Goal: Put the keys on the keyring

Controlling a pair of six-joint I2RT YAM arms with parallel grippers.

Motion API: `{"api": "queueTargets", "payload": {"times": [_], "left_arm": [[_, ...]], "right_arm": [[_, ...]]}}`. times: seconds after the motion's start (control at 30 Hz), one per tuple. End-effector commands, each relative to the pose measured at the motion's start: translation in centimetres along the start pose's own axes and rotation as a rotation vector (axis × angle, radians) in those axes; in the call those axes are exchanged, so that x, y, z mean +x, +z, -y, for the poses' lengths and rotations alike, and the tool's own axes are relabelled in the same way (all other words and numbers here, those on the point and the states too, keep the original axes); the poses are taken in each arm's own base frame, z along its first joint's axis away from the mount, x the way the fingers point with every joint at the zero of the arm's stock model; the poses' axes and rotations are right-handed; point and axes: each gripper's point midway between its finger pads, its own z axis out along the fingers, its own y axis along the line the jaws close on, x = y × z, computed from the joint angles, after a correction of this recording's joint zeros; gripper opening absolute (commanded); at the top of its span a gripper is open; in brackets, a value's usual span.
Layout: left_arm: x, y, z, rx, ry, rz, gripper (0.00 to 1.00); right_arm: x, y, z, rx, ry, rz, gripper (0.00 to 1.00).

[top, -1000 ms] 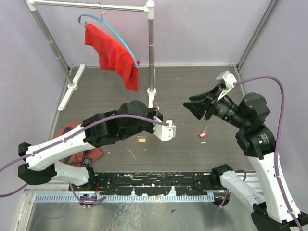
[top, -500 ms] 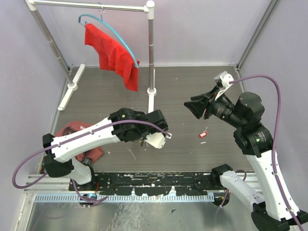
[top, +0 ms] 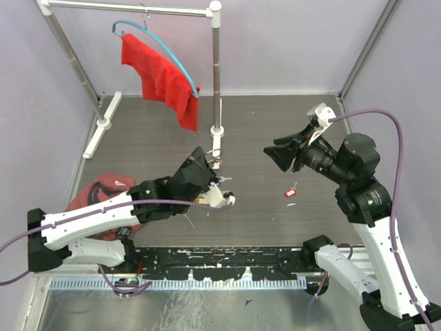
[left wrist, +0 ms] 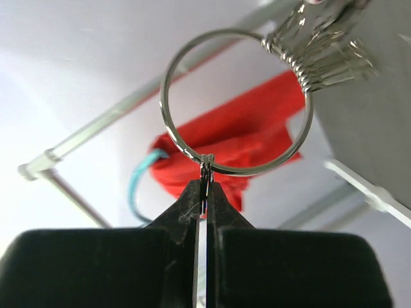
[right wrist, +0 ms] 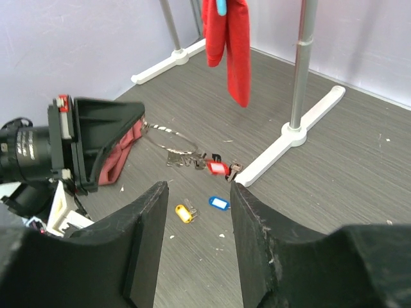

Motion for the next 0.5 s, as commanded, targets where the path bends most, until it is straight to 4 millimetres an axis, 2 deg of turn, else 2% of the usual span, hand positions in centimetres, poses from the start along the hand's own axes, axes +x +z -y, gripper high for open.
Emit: {"api": "queueTargets", "payload": {"times": [0.0,0.17,0.23,0.33,0.47], "left_arm": [[0.4,-2.7,-9.6,-0.392,0.005,0.057,0.0],[-1.3,-4.5,-13.4,-0.556,0.127,0.153,0.0],[-1.9,-4.7,-14.3,-0.594,0.162,0.174,0.0],[-2.6,-4.6,-14.9,-0.62,0.213,0.203,0.0],[-3.4,-4.4,-14.5,-0.613,0.27,0.23,0.0]], "right_arm": [[-2.0,-0.6,-2.3,-0.118,-0.088,0.046,0.51],[-4.8,-1.2,-4.9,-0.231,-0.13,0.135,0.58],[-5.9,-1.5,-5.5,-0.251,-0.119,0.175,0.6],[-6.4,-1.9,-6.0,-0.275,-0.171,0.213,0.61],[-5.5,-1.4,-5.6,-0.277,-0.207,0.193,0.58]]}}
